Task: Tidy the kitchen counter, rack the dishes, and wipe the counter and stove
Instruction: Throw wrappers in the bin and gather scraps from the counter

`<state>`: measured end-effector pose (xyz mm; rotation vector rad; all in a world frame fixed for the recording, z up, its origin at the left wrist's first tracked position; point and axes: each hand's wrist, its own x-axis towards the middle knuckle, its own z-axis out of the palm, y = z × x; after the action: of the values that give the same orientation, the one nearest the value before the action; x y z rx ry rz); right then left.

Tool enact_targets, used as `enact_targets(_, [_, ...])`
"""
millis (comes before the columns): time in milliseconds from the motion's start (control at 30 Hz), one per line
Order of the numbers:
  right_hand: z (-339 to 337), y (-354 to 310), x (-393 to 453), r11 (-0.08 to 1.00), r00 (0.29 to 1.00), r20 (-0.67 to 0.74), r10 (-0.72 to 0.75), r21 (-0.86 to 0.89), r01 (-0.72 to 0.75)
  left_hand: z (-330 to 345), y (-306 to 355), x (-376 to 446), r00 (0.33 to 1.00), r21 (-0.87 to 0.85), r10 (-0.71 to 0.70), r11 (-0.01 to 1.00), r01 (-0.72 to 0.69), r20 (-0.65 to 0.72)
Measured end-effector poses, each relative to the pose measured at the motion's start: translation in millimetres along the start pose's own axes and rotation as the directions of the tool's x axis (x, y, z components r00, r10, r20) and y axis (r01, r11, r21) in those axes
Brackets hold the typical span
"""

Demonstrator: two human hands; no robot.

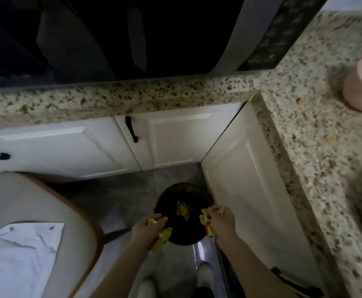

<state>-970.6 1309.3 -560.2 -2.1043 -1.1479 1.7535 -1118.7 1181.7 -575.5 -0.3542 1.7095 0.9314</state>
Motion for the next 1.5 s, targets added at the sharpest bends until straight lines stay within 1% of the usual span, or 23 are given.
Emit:
enact_targets(67, [4.2, 14.4, 19.4, 0.999, 0.999, 0.011, 0.033, 0.004, -0.033, 9.8, -13.2, 15.3, 1.0, 0.044, 0.006, 0.999, -0.006, 0.003])
enact_targets(133, [9.2, 25.7, 37.9, 0.995, 0.991, 0.093, 0.099, -0.017, -0.098, 17.4, -23.7, 33.4, 1.0, 0.071, 0.016, 0.997, -0.017, 0.009])
enact_targets(200, [14.9, 36.3, 54.6, 0.987, 0.977, 0.144, 0.159, -0.048, -0.154, 23.3, -33.2, 52.8, 1.0, 0.091, -0.01, 0.996, 0.011, -0.01])
enact_targets(267, [19.3, 45.1, 71.6, 0.981, 0.972, 0.134, 0.194, -0.04, -0.19, 28.4, -39.2, 69.3, 0.998, 0.067, -0.053, 0.996, 0.056, -0.042])
enact_targets(333, [23.8, 54.2, 89.4, 0.979, 0.972, 0.112, 0.205, -0.022, -0.204, 35.4, -45.7, 83.9, 0.994, 0.004, -0.103, 0.995, 0.103, -0.034])
enact_targets(433, [31.8, 67.9, 114.3, 0.979, 0.979, 0.09, 0.185, -0.107, -0.175, 43.4, -53.2, 103.4, 0.995, -0.045, -0.068, 0.997, 0.065, -0.073])
enact_targets(533, [39.2, 76.6, 132.2, 0.976, 0.99, 0.04, 0.136, -0.178, -0.127, 52.8, -54.5, 121.9, 0.997, 0.012, -0.014, 1.0, 0.015, -0.08])
enact_targets(667, [44.9, 88.2, 146.6, 0.981, 0.995, -0.009, 0.104, -0.163, -0.104, 61.3, -53.0, 138.8, 0.993, -0.01, -0.005, 1.0, 0.004, -0.119])
enact_targets(767, [51.7, 90.2, 148.3, 0.976, 0.995, 0.028, 0.099, -0.195, -0.091, 64.7, -50.5, 143.7, 0.997, -0.038, -0.004, 0.999, 0.0, -0.082])
enact_targets(900, [54.0, 87.1, 142.8, 0.962, 0.99, 0.085, 0.116, -0.258, -0.09, 68.9, -42.0, 140.6, 0.996, -0.208, -0.088, 0.974, 0.089, 0.012])
enact_targets(967, [52.7, 81.4, 138.5, 0.962, 0.987, 0.112, 0.114, -0.259, -0.081, 67.8, -36.9, 132.6, 0.996, -0.253, -0.079, 0.964, 0.084, 0.03])
enact_targets(1067, [50.4, 63.6, 126.1, 0.975, 0.987, 0.119, 0.108, -0.207, -0.082, 65.7, -23.9, 113.3, 0.999, -0.265, -0.022, 0.964, 0.03, 0.033])
enact_targets(1167, [41.9, 40.0, 100.8, 0.988, 0.991, 0.133, 0.024, -0.151, -0.004, 65.6, -3.7, 86.8, 0.998, -0.252, 0.02, 0.968, -0.006, 0.054])
enact_targets(1267, [33.3, 14.5, 69.3, 0.994, 0.985, 0.167, -0.036, -0.096, 0.053, 66.3, 19.8, 57.6, 0.996, -0.293, 0.038, 0.956, -0.014, 0.075])
enact_targets(1300, [30.6, 1.8, 55.8, 0.995, 0.983, 0.176, -0.048, -0.076, 0.063, 65.4, 29.7, 43.6, 0.993, -0.301, 0.054, 0.953, -0.021, 0.103])
enact_targets(1400, [26.0, -38.0, 15.1, 0.993, 0.981, 0.157, -0.11, -0.032, 0.117, 60.1, 56.1, 4.1, 0.965, -0.315, 0.151, 0.946, -0.079, 0.213])
enact_targets(1433, [25.3, -50.5, 0.4, 0.989, 0.978, 0.156, -0.141, -0.017, 0.145, 58.2, 64.0, -5.1, 0.957, -0.326, 0.183, 0.94, -0.102, 0.227])
enact_targets(1500, [18.9, -78.8, -35.3, 0.977, 0.966, 0.149, -0.212, 0.043, 0.207, 51.0, 84.3, -36.0, 0.951, -0.312, 0.225, 0.938, -0.152, 0.211])
